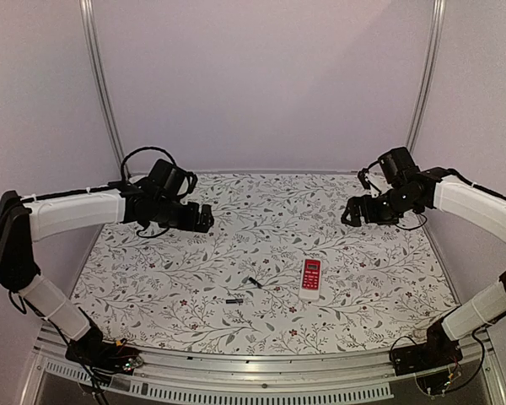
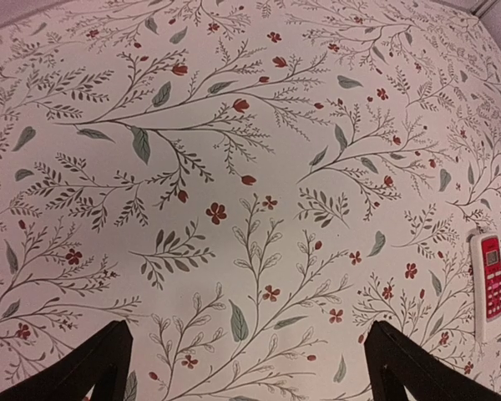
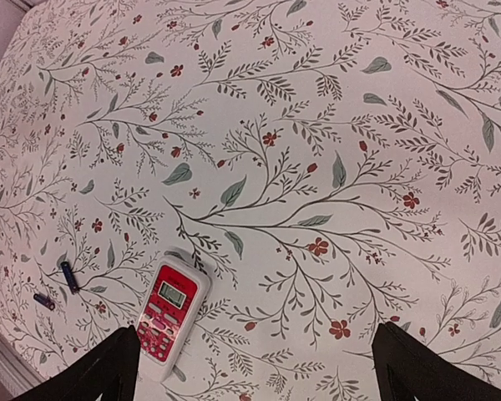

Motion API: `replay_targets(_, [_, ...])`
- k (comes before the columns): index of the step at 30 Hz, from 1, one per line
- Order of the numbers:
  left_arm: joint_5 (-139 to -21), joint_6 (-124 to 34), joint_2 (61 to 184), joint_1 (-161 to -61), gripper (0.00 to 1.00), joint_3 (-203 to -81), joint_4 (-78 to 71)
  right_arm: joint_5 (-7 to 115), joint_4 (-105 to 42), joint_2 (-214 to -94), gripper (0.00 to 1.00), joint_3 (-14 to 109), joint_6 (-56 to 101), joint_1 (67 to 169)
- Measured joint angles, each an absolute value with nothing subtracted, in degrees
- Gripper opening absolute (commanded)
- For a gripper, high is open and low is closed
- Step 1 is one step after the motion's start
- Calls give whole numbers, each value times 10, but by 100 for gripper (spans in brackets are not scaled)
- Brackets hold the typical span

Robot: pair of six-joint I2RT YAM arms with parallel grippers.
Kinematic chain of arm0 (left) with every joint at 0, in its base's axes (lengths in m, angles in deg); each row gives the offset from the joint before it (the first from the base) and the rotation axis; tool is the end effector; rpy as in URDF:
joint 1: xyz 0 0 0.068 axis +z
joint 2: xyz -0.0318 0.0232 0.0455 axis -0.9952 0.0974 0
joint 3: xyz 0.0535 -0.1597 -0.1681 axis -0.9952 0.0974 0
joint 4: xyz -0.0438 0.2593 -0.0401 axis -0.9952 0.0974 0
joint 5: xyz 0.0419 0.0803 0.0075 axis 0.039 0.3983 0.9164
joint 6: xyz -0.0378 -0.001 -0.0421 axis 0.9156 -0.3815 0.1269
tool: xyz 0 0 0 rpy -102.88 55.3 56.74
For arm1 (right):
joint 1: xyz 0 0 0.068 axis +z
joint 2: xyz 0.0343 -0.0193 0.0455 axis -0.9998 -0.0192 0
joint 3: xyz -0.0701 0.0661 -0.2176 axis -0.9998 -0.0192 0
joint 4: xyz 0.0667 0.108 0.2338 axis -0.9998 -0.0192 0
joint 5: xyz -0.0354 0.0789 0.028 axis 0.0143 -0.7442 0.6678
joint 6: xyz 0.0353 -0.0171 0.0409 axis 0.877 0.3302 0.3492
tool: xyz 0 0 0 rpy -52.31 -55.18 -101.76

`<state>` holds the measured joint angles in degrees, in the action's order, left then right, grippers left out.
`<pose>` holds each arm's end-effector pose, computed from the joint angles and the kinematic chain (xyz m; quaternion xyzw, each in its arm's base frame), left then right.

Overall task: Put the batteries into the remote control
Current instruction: Pick up the remote control from the center of the board.

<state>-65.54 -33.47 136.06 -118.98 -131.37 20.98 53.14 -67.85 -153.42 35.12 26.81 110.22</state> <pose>0.2804 -0.1882 0.1947 0.0759 0.9333 -0.1246 0.3281 0.2823 0.1167 0.2296 -0.1083 0.9430 0.1562 0.2733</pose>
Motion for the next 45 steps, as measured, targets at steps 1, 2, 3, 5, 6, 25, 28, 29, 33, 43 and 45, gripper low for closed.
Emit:
replay_targets(1, [-651, -333, 1360, -1192, 100, -1314, 210, 539, -692, -1541, 99, 361, 271, 1114])
replay_targets(2, [-644, -331, 1357, -1197, 99, -1314, 210, 545, -702, -1546, 99, 368, 273, 1123])
replay_targets(3, [-638, -329, 1353, -1200, 100, -1314, 210, 551, -714, -1550, 99, 375, 276, 1134])
replay_targets(5, [-615, -329, 1339, -1213, 100, -1312, 209, 567, -741, -1557, 99, 387, 281, 1155])
replay_targets(6, [-605, -329, 1332, -1219, 100, -1311, 210, 576, -756, -1560, 99, 393, 285, 1162])
replay_targets(25, [-498, -307, 1294, -1280, 100, -1278, 207, 652, -889, -1670, 99, 415, 360, 1321])
replay_targets(28, [-488, -303, 1285, -1283, 100, -1272, 206, 650, -886, -1692, 99, 416, 374, 1327])
replay_targets(29, [-485, -302, 1283, -1283, 100, -1271, 206, 649, -883, -1700, 99, 417, 380, 1329])
replay_targets(33, [-481, -300, 1272, -1284, 100, -1263, 201, 643, -871, -1734, 99, 427, 397, 1334])
replay_targets(43, [-474, -298, 1260, -1286, 99, -1243, 180, 609, -838, -1806, 99, 477, 426, 1339])
replay_targets(45, [-472, -298, 1255, -1286, 99, -1237, 178, 602, -835, -1818, 99, 485, 431, 1340])
